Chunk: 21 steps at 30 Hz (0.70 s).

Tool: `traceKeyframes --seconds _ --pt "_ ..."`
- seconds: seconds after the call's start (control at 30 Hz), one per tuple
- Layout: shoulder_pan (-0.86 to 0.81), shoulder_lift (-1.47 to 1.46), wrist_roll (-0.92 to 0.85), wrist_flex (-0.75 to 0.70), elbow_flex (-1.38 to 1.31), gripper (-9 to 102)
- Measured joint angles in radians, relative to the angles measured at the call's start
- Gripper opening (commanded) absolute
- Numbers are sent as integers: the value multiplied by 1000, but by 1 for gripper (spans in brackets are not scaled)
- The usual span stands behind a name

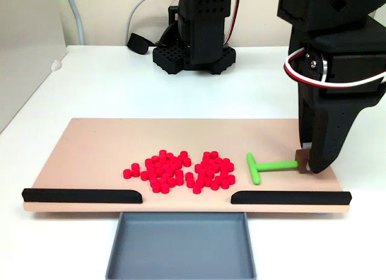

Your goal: Gather the left side granules

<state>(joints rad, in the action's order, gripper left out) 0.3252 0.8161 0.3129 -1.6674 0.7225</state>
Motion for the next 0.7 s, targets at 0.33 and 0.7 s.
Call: traceKeyframes --seconds 0.33,0.7 --pt "-12 -26 -8 -2 -8 0" --pt "-41 -49 0 -6 -23 0"
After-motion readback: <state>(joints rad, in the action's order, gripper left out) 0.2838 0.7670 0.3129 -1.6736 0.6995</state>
